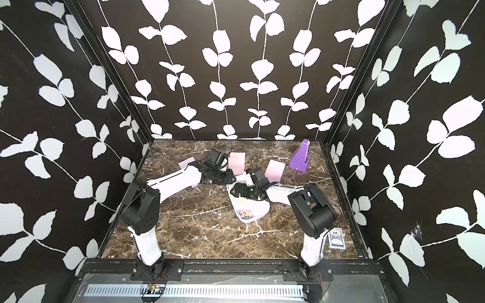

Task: Take the stickers out of the storage box
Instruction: Pick up the sticker from the storage box.

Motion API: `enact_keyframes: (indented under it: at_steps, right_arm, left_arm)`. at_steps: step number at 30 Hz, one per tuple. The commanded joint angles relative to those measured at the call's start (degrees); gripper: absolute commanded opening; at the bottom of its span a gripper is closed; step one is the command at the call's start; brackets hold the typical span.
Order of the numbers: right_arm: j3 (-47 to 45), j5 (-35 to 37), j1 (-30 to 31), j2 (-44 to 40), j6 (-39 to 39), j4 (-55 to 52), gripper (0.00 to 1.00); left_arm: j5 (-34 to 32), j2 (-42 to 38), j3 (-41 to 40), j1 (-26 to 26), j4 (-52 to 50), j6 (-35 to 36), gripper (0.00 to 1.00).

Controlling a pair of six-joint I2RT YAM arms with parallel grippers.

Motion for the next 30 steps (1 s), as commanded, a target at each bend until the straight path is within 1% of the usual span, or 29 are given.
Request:
enact_keyframes:
  at_steps: [1, 7, 14, 22, 30]
  right_arm:
    - [-1.15, -0.05, 0.64, 3.36, -0.09, -5.16, 0.94]
    - [-1.01, -0.12, 0.65, 3.31, -0.15, -5.25, 0.94]
    - [-1.22, -0.04, 0.65, 3.44, -0.20, -5.21, 0.94]
    - [-1.31, 0.08, 0.65, 3.49, -0.12, -5.06, 0.94]
    - [-1.06, 0.03, 0.65, 3.31, -0.28, -5.43, 0.94]
  left_arm:
    - [0.81, 0.64, 1.08, -0.53, -0.49, 0.20, 0.37]
    - [0.02, 1.14, 1.11, -0.44, -0.74, 0.76, 0.37]
    - [1.44, 1.59, 0.83, -0.44, 0.42, -0.07, 0.37]
    - [1.25, 2.46, 0.11, -0.34, 0.63, 0.15, 0.37]
    - [0.37, 1.86, 0.03, 0.76, -0.40, 1.03, 0.37]
